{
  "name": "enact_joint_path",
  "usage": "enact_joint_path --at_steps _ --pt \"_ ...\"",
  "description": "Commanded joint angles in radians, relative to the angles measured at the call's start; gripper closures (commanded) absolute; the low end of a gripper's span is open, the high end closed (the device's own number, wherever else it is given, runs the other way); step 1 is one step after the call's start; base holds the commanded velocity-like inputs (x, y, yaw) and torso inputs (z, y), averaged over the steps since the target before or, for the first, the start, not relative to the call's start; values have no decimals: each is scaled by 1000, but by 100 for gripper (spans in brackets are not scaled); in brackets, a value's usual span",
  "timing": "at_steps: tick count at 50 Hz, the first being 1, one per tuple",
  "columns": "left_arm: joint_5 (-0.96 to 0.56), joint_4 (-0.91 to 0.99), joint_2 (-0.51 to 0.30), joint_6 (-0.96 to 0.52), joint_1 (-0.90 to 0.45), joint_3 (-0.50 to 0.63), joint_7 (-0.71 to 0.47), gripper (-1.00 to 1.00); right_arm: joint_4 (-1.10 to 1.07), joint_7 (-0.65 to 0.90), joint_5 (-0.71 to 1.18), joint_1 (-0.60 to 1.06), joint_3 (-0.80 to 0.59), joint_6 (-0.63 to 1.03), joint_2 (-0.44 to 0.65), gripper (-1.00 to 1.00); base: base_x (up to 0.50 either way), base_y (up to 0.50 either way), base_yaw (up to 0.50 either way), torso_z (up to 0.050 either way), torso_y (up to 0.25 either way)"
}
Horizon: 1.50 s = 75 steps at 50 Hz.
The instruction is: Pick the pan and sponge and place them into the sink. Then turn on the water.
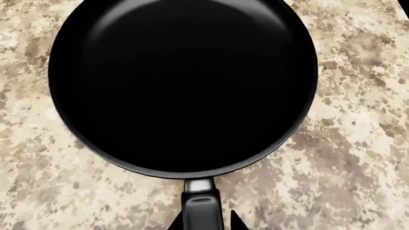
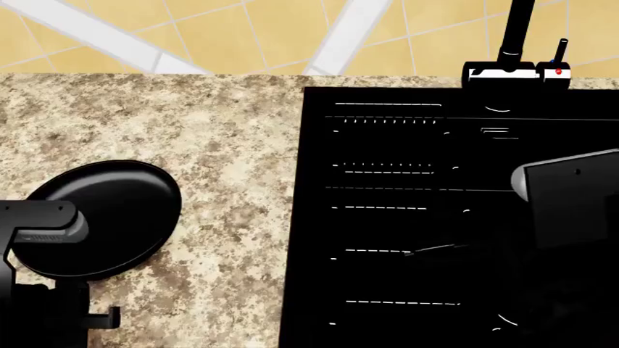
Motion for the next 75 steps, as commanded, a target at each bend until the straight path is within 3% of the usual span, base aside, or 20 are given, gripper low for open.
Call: enact_joint_path --at_steps 1,9,12,17,48,75 --pt "0 -1 5 22 -7 4 7 100 1 0 -3 13 -1 10 -2 -100 0 0 0 0 0" --pt "35 22 -10 18 -89 11 48 100 -2 4 3 8 7 7 7 -100 1 0 -1 0 0" --pt "113 74 -25 6 -134 50 100 100 -5 9 13 12 15 9 14 -100 0 0 -1 0 0" --pt "83 65 -16 0 -175 46 79 100 -6 10 21 13 19 9 14 -100 0 0 0 0 0" --pt "160 151 -23 56 -199 69 155 100 7 26 56 18 35 18 8 -100 0 -21 0 0 1" --pt "164 168 -25 75 -188 87 166 100 0 20 56 14 40 16 17 -100 0 -333 0 1 2"
